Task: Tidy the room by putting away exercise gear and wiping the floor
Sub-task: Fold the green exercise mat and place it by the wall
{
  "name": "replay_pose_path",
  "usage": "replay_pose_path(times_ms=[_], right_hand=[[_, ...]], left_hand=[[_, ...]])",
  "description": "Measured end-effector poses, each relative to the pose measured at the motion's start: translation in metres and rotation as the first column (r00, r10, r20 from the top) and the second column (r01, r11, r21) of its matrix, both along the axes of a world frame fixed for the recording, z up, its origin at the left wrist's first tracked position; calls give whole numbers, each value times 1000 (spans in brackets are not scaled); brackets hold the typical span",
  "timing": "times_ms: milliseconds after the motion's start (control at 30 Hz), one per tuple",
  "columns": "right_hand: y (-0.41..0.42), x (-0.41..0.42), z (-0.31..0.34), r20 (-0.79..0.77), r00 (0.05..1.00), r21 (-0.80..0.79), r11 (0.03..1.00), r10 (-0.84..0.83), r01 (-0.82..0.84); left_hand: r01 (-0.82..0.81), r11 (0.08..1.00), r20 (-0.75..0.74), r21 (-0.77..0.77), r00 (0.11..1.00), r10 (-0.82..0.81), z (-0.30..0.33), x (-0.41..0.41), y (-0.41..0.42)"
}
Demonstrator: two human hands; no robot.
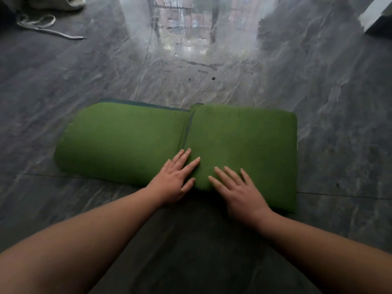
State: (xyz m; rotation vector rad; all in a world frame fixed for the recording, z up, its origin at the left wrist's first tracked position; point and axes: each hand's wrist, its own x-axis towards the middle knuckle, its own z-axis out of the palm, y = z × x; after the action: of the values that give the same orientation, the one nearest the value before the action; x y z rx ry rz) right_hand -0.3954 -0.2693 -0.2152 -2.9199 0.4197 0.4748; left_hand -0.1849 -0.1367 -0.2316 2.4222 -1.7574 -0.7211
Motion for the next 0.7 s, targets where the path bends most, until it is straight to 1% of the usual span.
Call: replay_pose_path(times_ms=[33, 100, 133, 200, 267, 367, 433, 500, 600, 700], right_hand=[[14, 12, 5, 35, 999, 38, 999, 26, -27], [39, 39, 13, -21, 998, 88, 994, -62, 63], [47, 53, 15, -28, 995, 64, 993, -98, 99], [57, 77, 12, -44, 992, 8, 993, -118, 119], [64, 94, 1, -90, 986, 5, 990, -141, 142], [65, 98, -14, -167, 974, -8, 988, -155, 156], [64, 98, -19, -169, 972, -10, 987, -162, 163], [63, 99, -17, -168, 973, -12, 987, -161, 161], [65, 105, -8, -200, 967, 4, 987, -157, 161], [66, 110, 5, -201, 959, 26, 978, -198, 207]], left_hand=[[9, 1000, 48, -5, 999, -9, 2, 8, 12], [-17, 1000, 130, 7, 991, 16, 7, 24, 36], [-47, 999, 169, 28, 985, 42, 8, 32, 48], [-105, 992, 263, 64, 961, 85, 7, 47, 69], [-160, 982, 315, 98, 941, 122, 5, 60, 91], [-185, 952, 278, 242, 954, 115, 4, 70, 108], [-160, 926, 235, 341, 969, 81, 4, 75, 109], [-130, 911, 210, 392, 976, 49, 1, 80, 106], [-116, 890, 182, 441, 983, 38, 0, 86, 101], [-147, 909, 171, 390, 982, 85, 2, 83, 102]])
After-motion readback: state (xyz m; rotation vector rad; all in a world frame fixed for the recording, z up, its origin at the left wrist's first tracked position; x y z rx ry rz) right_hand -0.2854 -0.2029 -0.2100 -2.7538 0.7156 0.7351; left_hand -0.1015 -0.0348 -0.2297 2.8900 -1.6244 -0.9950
